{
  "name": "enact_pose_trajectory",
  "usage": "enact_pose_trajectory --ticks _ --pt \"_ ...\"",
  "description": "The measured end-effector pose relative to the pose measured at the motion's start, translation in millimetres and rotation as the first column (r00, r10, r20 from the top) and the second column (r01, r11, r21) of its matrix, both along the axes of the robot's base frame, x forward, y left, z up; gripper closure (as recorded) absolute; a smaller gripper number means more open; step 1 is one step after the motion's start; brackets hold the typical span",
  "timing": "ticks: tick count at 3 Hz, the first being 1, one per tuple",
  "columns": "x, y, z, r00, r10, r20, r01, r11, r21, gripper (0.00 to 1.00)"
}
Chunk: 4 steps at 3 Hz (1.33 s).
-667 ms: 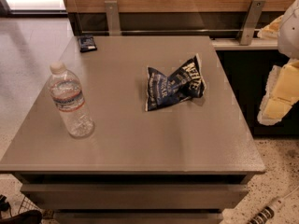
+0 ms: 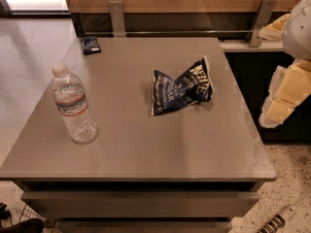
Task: Move water bottle near rxbar blueberry
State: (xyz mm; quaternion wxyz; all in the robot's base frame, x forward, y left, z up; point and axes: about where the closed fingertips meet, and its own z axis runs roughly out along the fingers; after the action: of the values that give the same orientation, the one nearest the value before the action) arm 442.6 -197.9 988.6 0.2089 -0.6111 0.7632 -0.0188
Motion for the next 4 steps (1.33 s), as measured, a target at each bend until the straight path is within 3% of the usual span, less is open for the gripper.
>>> enact_pose_trajectory --ticks 1,2,3,4 --pt "15 41 -21 0.9959 0.084 0.034 -0.089 0.974 0.207 0.0" --pt "39 89 -45 0.9847 0.127 0.12 -0.168 0.873 0.457 0.0" --pt "53 149 -43 0.9672 0.171 0.188 -0.254 0.684 0.684 0.0" --pt "55 181 -37 0.9572 0.2 0.209 -0.286 0.546 0.787 0.0"
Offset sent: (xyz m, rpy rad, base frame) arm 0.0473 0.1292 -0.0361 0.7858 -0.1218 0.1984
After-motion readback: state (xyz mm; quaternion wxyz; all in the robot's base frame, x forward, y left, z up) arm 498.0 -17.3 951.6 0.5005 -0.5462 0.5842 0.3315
